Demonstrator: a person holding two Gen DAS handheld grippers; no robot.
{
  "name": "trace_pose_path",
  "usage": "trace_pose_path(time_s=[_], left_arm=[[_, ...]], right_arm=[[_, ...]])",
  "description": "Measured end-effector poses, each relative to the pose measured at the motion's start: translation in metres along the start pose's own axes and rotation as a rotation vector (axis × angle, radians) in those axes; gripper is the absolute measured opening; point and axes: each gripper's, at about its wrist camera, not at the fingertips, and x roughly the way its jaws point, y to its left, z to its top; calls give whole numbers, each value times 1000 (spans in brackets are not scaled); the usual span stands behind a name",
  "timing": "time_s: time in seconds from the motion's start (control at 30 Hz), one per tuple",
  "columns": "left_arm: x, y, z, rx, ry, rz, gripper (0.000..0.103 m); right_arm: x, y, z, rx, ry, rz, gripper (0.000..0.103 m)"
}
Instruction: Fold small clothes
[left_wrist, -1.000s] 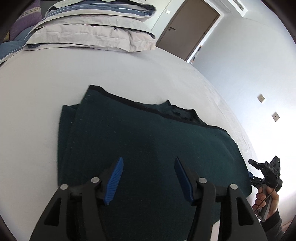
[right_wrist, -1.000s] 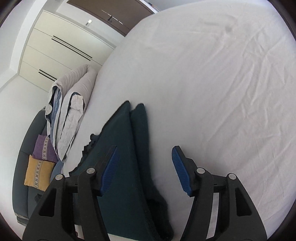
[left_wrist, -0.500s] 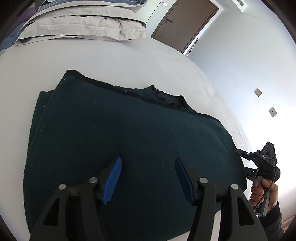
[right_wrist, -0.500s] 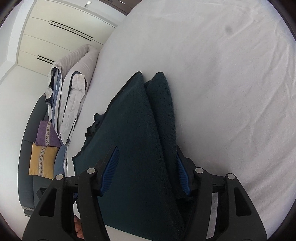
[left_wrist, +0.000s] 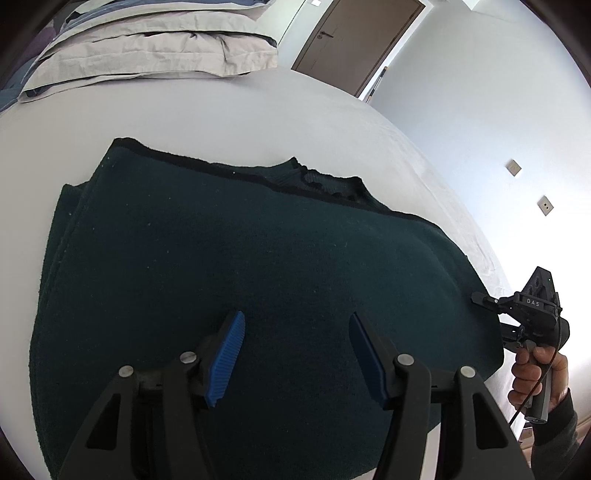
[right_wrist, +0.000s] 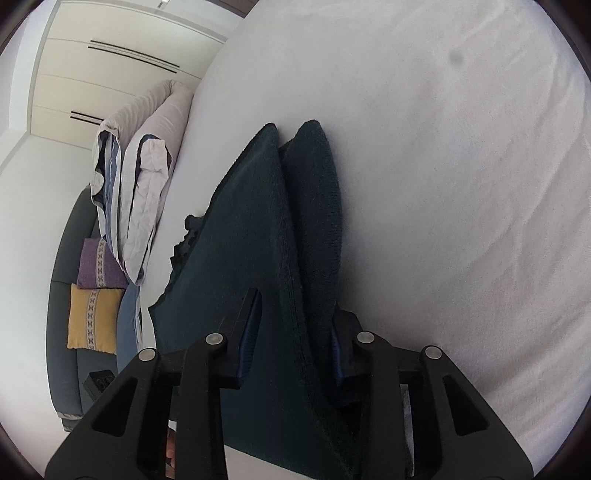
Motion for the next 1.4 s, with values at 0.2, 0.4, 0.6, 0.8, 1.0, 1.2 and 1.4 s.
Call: trace_pose_path(time_s=[0.2, 0.4, 0.6, 0.8, 1.0, 1.2, 1.4], left_arm=[[2, 2, 2, 11, 26, 0, 61], [8, 2, 4, 9, 40, 4, 61], [9, 4, 6, -11, 47, -13, 61], [4, 18, 10, -91, 45, -81, 58], [-7, 29, 13, -162, 32, -163, 58], [-16, 53, 19, -308, 28, -330, 60], [-20, 62, 24, -356, 44, -396, 70]], right_arm=[[-7, -6, -5, 4, 32, 14, 30], [-5, -4, -4, -49, 56, -13, 30], [-5, -7, -2, -29, 16, -52, 12], [-10, 15, -3, -98, -13, -111, 11], [-14, 79, -14, -211, -17, -62, 11], [33, 193, -67, -502, 86, -64, 11], [92, 224, -112, -686, 188, -183, 11]])
